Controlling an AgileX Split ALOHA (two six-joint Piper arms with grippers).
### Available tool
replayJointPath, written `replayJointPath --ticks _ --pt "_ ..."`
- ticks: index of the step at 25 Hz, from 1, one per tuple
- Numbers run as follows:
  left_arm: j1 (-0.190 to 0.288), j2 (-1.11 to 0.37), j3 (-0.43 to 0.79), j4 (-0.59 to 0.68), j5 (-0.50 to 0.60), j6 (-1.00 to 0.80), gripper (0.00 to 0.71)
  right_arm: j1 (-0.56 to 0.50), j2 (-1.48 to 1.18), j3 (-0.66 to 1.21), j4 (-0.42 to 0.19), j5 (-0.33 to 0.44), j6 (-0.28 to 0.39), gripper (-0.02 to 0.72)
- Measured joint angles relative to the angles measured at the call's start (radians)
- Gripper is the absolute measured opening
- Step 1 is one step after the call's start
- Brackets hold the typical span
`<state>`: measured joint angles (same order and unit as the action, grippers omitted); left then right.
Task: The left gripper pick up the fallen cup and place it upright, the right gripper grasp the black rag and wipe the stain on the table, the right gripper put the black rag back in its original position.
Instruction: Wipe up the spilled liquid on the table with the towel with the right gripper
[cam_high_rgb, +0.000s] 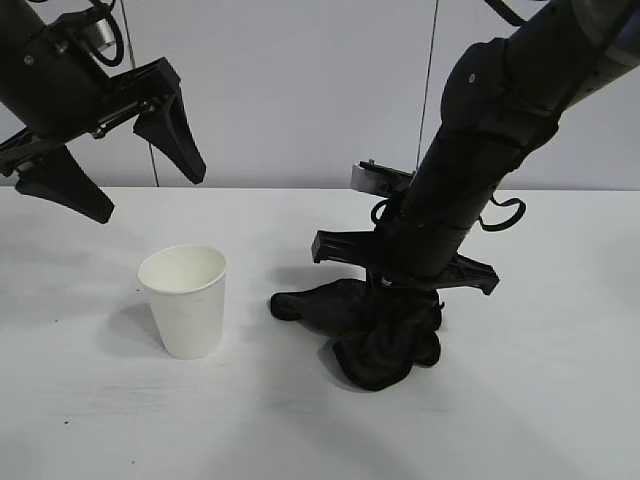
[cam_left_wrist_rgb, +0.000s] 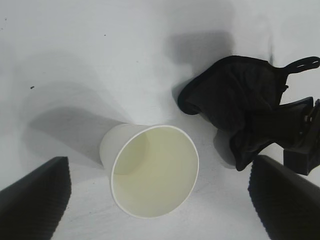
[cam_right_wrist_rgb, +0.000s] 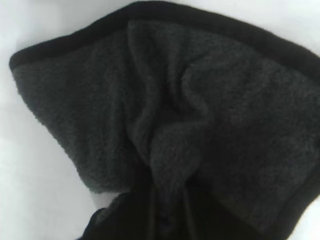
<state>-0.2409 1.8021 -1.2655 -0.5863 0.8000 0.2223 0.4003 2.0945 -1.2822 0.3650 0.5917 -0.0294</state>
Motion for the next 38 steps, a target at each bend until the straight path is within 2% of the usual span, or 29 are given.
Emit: replayJointPath --ticks 3,5,9,13,19,23,27,31,34,38 --pt "0.000 0.000 0.000 0.000 0.000 0.000 0.694 0.001 0.000 0.000 -0.038 -0.003 0.048 0.034" --pt "0.000 0.000 0.000 0.000 0.000 0.000 0.694 0.006 0.000 -0.004 -0.094 -0.008 0.117 0.034" --pt "0.000 0.000 0.000 0.000 0.000 0.000 0.694 0.008 -0.001 -0.008 -0.245 -0.012 0.238 0.033" --pt "0.000 0.000 0.000 0.015 0.000 0.000 0.694 0.001 -0.011 -0.007 -0.310 -0.010 0.266 0.033" --pt "0.000 0.000 0.000 0.019 0.000 0.000 0.694 -0.100 -0.035 0.001 -0.338 0.034 0.267 0.033" --pt "0.000 0.000 0.000 0.019 0.000 0.000 0.694 -0.170 -0.047 0.002 -0.351 0.088 0.225 0.033" --pt "0.000 0.000 0.000 0.019 0.000 0.000 0.694 -0.179 -0.067 0.003 -0.353 0.121 0.190 0.033" --pt "0.000 0.000 0.000 0.019 -0.001 0.000 0.694 -0.179 -0.100 0.003 -0.345 0.121 0.186 0.033" --pt "0.000 0.000 0.000 0.019 -0.006 0.000 0.694 -0.170 -0.111 0.003 -0.308 0.120 0.170 0.033" --pt "0.000 0.000 0.000 0.022 -0.011 0.000 0.694 -0.100 -0.099 0.003 -0.208 0.086 0.130 0.033"
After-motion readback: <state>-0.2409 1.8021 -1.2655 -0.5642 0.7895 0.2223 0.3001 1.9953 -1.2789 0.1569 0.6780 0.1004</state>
